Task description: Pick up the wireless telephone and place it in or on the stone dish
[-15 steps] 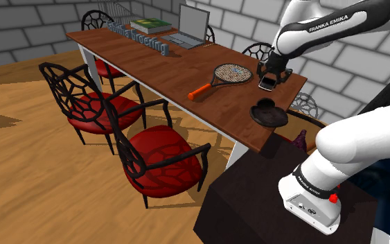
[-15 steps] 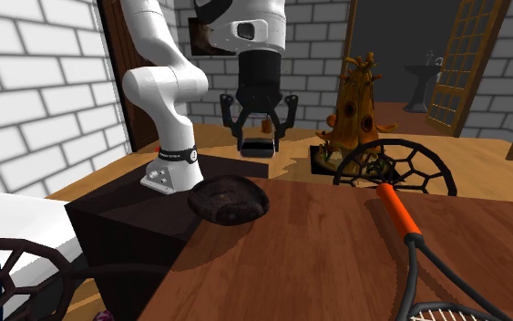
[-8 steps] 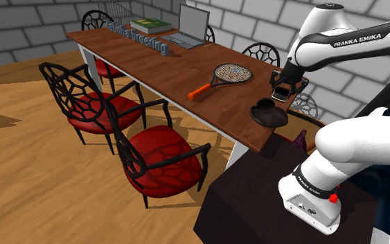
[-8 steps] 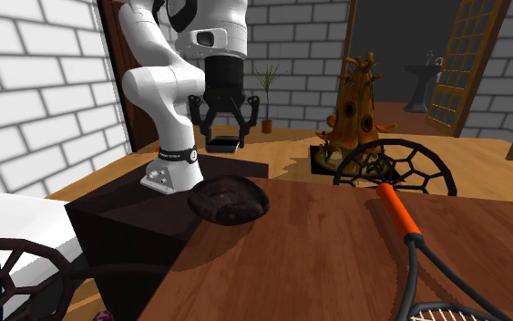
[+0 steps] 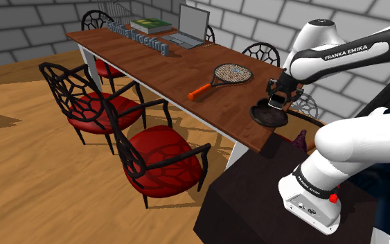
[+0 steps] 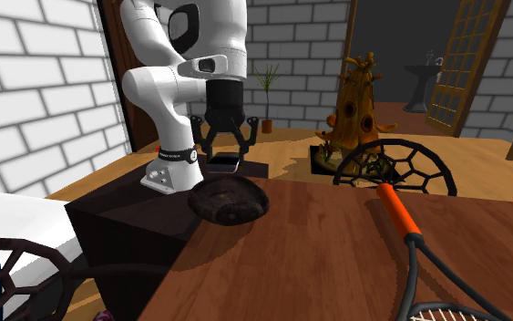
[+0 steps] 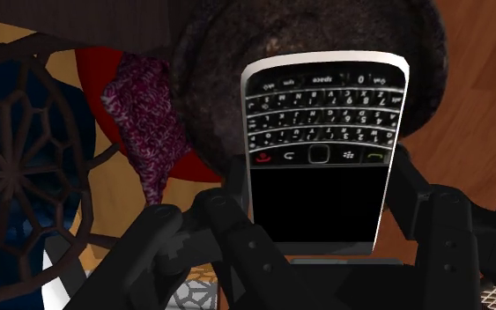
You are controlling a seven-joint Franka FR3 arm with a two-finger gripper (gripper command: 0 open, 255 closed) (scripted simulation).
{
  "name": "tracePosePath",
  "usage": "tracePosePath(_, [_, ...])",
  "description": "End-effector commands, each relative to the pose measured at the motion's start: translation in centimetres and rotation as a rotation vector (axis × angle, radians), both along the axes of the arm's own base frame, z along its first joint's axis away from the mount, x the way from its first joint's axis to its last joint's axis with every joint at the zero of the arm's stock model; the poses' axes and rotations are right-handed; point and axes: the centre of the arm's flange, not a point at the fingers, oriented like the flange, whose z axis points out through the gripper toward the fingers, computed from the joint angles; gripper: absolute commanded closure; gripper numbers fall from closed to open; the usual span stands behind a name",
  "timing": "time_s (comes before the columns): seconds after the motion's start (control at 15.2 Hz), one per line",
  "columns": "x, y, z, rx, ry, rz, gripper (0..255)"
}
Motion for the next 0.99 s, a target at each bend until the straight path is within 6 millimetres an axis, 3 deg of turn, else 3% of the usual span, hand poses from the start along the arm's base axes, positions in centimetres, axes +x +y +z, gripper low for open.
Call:
tracePosePath(0.0, [0.0, 0.0, -1.1, 0.0, -0.001, 0.0, 255])
tracePosePath(0.26, [0.0, 0.0, -2.8, 0.0, -0.001, 0.0, 255])
tracePosePath(0.73, [0.0, 0.0, -2.8, 0.0, -0.001, 0.0, 255])
tracePosePath(0.79, [0.0, 0.0, -2.8, 0.0, -0.001, 0.0, 0])
tracePosePath(0.92, [0.0, 0.0, -2.8, 0.0, -0.001, 0.0, 0])
